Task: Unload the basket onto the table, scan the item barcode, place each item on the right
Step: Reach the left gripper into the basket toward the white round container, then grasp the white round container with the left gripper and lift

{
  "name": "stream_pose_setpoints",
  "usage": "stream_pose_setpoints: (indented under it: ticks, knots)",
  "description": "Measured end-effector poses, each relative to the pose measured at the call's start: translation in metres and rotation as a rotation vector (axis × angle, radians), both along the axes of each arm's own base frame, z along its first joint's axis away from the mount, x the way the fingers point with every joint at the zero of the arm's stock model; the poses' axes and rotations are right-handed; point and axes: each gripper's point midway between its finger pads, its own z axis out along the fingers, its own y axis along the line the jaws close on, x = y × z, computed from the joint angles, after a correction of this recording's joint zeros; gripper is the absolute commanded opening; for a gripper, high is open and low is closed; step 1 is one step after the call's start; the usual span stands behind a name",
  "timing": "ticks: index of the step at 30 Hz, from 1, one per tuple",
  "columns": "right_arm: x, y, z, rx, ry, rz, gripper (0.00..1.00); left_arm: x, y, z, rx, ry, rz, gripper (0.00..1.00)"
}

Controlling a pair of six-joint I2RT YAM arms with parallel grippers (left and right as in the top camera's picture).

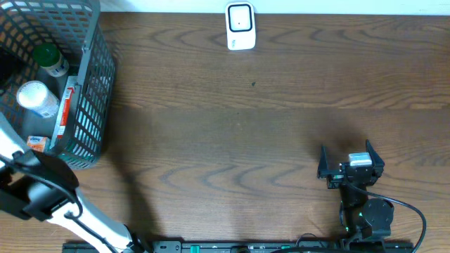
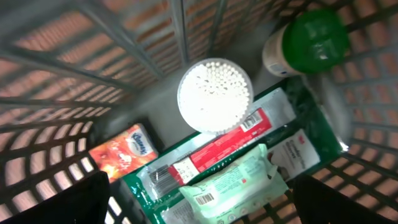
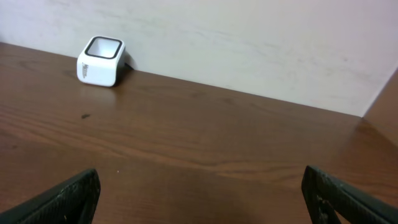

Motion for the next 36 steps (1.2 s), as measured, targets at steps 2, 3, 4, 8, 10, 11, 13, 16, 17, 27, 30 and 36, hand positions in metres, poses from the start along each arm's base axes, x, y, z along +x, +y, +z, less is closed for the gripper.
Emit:
stream_pose_setpoints:
  ticks: [2, 3, 4, 8, 10, 11, 13, 16, 17, 27, 30, 36]
  knots:
    - [0.0, 0.0, 0.0, 0.0, 0.0, 0.0, 0.99, 0.003, 0.002, -0.014, -0.018, 0.024, 0.0, 0.96]
    - [0.0, 0.0, 0.0, 0.0, 0.0, 0.0, 0.99, 0.004, 0.003, -0.02, -0.026, 0.034, 0.0, 0.96]
    - [0.0, 0.0, 0.0, 0.0, 0.0, 0.0, 0.99, 0.005, 0.004, -0.025, -0.03, 0.041, 0.0, 0.96]
    - [0.0, 0.0, 0.0, 0.0, 0.0, 0.0, 0.99, 0.012, 0.008, -0.042, -0.042, 0.057, -0.002, 0.96]
    - [0.0, 0.0, 0.0, 0.0, 0.0, 0.0, 0.99, 0.017, 0.01, -0.047, -0.041, 0.057, -0.003, 0.96]
    - [0.0, 0.0, 0.0, 0.0, 0.0, 0.0, 0.99, 0.019, 0.011, -0.05, -0.038, 0.058, -0.003, 0.96]
    - [0.0, 0.0, 0.0, 0.0, 0.0, 0.0, 0.99, 0.024, 0.011, -0.054, -0.031, 0.059, -0.008, 0.96]
    - [0.0, 0.0, 0.0, 0.0, 0.0, 0.0, 0.99, 0.034, 0.008, -0.061, -0.02, 0.06, -0.017, 0.96]
    - [0.0, 0.0, 0.0, 0.0, 0.0, 0.0, 0.99, 0.036, 0.006, -0.063, -0.015, 0.065, -0.011, 0.96]
    - [0.0, 0.0, 0.0, 0.0, 0.0, 0.0, 0.99, 0.049, 0.012, -0.09, 0.047, 0.12, 0.041, 0.96]
    - [0.0, 0.0, 0.0, 0.0, 0.0, 0.0, 0.99, 0.049, 0.014, -0.103, 0.04, 0.142, 0.048, 0.96]
    - [0.0, 0.0, 0.0, 0.0, 0.0, 0.0, 0.99, 0.045, 0.014, -0.116, 0.03, 0.174, 0.057, 0.96]
